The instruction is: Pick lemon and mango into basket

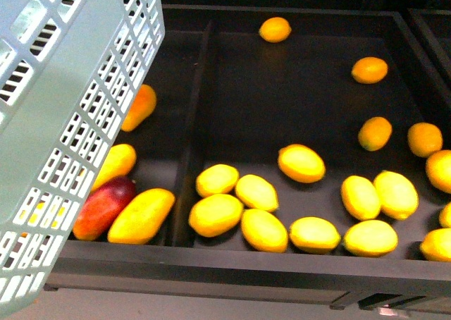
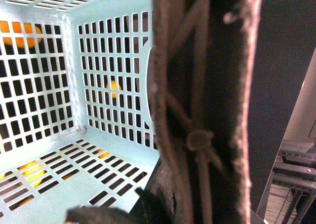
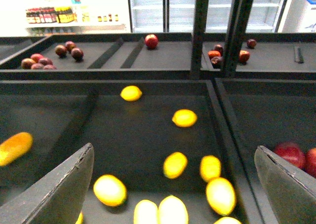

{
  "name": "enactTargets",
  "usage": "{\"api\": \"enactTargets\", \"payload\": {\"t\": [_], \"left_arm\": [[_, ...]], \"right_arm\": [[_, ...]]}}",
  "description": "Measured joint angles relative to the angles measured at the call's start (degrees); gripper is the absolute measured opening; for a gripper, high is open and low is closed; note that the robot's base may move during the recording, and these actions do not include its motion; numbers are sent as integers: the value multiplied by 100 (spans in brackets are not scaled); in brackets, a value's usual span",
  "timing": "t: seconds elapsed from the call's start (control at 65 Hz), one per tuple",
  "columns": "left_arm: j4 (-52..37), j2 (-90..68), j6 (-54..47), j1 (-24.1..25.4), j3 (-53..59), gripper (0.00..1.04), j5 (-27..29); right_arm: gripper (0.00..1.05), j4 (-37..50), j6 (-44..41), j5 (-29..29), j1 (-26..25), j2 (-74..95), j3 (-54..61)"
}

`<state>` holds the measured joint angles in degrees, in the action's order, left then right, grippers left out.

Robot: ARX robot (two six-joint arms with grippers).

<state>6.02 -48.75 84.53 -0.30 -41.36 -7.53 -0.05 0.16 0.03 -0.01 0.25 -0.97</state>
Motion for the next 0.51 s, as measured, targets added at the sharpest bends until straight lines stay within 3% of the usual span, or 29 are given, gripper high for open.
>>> {"api": "enactTargets", "payload": {"t": [0.461, 0.507], "left_arm": [[9, -7, -125, 42, -9, 4, 85], [520, -131, -361, -31, -212, 4, 50]], "right_arm": [[96, -2, 0, -26, -2, -2, 0], [96, -2, 0, -24, -2, -2, 0]]}}
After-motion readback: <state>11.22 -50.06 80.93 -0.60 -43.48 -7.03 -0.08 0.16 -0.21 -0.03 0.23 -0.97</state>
